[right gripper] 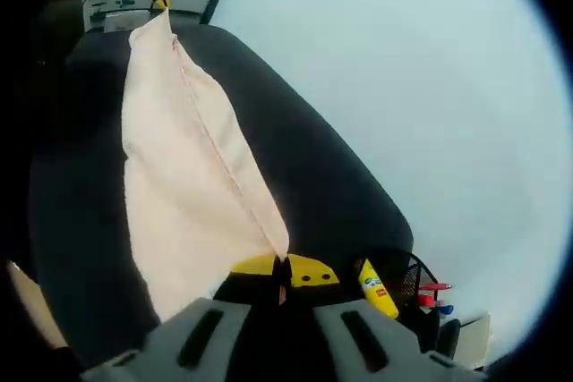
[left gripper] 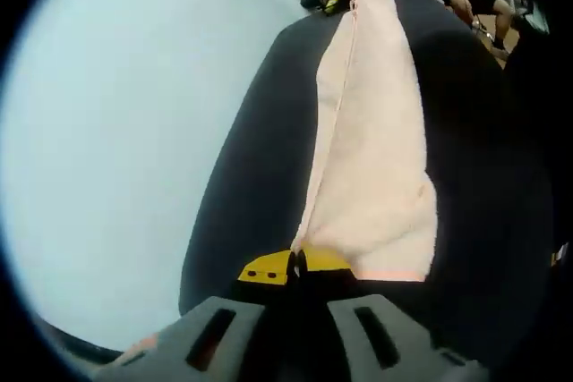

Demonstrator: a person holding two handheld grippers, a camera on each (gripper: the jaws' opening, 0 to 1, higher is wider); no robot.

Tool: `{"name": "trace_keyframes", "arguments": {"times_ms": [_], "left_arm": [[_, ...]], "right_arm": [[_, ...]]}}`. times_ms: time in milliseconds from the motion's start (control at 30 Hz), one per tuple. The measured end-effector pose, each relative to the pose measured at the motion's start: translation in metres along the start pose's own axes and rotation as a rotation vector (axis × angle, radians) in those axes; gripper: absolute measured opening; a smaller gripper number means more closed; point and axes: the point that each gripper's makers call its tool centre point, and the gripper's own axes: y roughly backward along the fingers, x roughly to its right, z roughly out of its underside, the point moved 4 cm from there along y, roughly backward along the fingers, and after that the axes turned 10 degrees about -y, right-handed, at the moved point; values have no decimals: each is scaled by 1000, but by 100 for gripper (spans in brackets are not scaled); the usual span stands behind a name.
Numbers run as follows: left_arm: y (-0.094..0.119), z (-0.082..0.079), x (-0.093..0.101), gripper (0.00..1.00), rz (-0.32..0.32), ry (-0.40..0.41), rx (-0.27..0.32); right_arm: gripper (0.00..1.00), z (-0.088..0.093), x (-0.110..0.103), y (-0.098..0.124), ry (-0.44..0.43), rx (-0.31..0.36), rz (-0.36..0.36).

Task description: Fold the towel on the table until its edges align and the towel forms a compact rectangular stack.

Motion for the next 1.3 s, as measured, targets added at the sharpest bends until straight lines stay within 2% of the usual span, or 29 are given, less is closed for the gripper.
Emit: {"name": "trace_keyframes", "arguments": {"times_ms": [100,200,233,300,400,467,533,600,733,800,900,967,1000,1067,1100,1133,1167,1200,1233,1300], "left_arm": [[-14,-1,4,1,32,8,-7],[-37,10,-6,0,64,40,-20],[-44,15,-7,0,78,52,-27],[-56,22,-5,0,98,88,-41],[-68,29,-7,0,109,156,-28],[-77,32,-7,0,125,207,-7],[-85,39,-12,0,121,219,0],[-88,37,-10,0,120,263,20],[-94,42,-20,0,89,301,45],[-92,39,-21,0,67,316,56],[-94,38,-21,0,56,324,66],[-98,40,-22,0,50,358,71],[-104,42,-21,1,57,355,70],[-110,45,-10,2,70,273,39],[-107,56,-9,4,69,242,-34],[-103,60,-11,10,53,243,-36],[-95,64,-16,19,29,246,-22],[-88,68,-20,21,10,248,-31],[-77,80,-27,19,-29,260,-82],[-52,87,-35,18,-104,306,-60]], "right_arm": [[1,3,7,-26,3,-32,17],[1,6,6,-50,-6,-52,24],[1,6,12,-61,-18,-61,24],[1,8,8,-69,-28,-66,19],[1,10,8,-82,-19,-87,20],[1,11,7,-87,-17,-109,27],[1,13,4,-89,-31,-119,31],[1,14,6,-91,-52,-121,39],[1,15,9,-95,-52,-119,47],[1,12,11,-94,-33,-113,67],[1,10,14,-95,-47,-108,88],[1,13,15,-99,-83,-116,90],[1,17,13,-101,-100,-133,93],[5,25,4,-101,-125,-181,86],[6,26,3,-101,-107,-184,93],[7,22,5,-96,-53,-146,102],[13,23,4,-92,-75,-146,104],[19,22,5,-86,-123,-124,111],[23,22,8,-80,-164,-102,117],[22,22,6,-67,-242,-33,109]]}}
